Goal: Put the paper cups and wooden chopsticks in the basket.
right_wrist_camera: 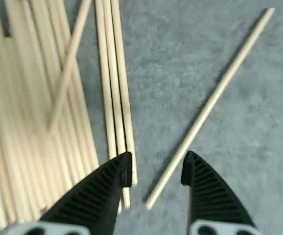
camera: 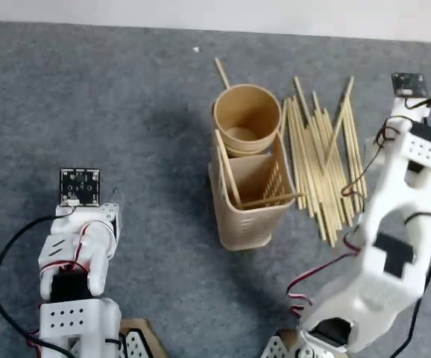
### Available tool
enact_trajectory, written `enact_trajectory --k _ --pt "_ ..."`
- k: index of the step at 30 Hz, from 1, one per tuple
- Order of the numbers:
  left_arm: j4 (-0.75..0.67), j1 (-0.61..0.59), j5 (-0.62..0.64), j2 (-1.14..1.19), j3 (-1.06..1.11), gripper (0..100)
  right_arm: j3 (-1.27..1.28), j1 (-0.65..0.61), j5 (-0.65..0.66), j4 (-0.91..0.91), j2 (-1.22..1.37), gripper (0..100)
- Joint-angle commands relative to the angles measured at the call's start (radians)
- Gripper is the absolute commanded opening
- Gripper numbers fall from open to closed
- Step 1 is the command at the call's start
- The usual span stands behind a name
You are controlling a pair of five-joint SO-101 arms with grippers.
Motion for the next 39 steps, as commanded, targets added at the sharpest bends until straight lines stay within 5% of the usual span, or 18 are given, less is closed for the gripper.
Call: enact_trajectory --k 1,16,21,32,39 --pt "-0.018 0.021 -0.008 -0.01 -0.007 20 -0.099 -0.074 0.041 -0.039 0.107 18.0" --pt "-0.018 0.022 -0.008 -0.01 -0.007 20 -0.102 -0.085 0.081 -0.131 0.269 17.8" --pt "-0.018 0.022 -0.008 -0.01 -0.007 20 -0.102 -0.087 0.081 -0.13 0.269 0.0" --pt "-0.017 0.022 -0.008 -0.01 -0.007 20 -0.114 -0.073 0.071 -0.093 0.246 0.5" --pt "-0.017 0.022 -0.008 -0.01 -0.007 20 -0.335 -0.064 -0.114 0.062 0.021 0.5"
